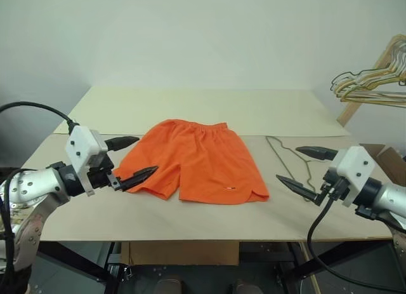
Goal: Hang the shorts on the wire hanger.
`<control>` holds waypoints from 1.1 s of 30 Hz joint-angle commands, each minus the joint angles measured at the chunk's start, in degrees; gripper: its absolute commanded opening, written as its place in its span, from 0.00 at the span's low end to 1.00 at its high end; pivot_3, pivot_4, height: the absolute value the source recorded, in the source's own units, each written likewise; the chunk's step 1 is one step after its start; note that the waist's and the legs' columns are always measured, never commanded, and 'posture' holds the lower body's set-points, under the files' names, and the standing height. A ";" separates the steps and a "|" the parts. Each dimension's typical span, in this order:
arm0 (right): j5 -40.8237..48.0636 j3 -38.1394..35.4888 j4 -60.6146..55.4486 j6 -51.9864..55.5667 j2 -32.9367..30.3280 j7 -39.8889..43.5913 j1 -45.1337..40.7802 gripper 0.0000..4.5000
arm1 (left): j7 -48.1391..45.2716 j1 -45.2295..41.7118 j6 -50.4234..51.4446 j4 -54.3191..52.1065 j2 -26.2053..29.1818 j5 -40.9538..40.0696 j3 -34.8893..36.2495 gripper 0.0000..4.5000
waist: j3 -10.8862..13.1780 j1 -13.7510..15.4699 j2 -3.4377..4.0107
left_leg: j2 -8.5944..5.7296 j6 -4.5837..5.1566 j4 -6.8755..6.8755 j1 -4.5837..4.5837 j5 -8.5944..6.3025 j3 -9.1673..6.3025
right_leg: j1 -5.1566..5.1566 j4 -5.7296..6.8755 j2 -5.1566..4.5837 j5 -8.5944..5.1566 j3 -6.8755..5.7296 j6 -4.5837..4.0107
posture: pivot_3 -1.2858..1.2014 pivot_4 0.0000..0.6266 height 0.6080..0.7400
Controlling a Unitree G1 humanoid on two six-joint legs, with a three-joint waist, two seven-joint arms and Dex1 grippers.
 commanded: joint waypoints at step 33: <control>-36.83 33.34 23.85 -20.97 -6.33 2.01 -15.41 0.99 | 1.78 -2.10 -0.45 -3.63 -1.26 -4.25 -1.74 1.00 | 0.05 0.05 -0.02 | -0.03 0.00 0.01 -0.01 0.00 0.05 | -0.01 0.00 0.00 0.00 0.01 -0.01 | 0.57 0.00 1.00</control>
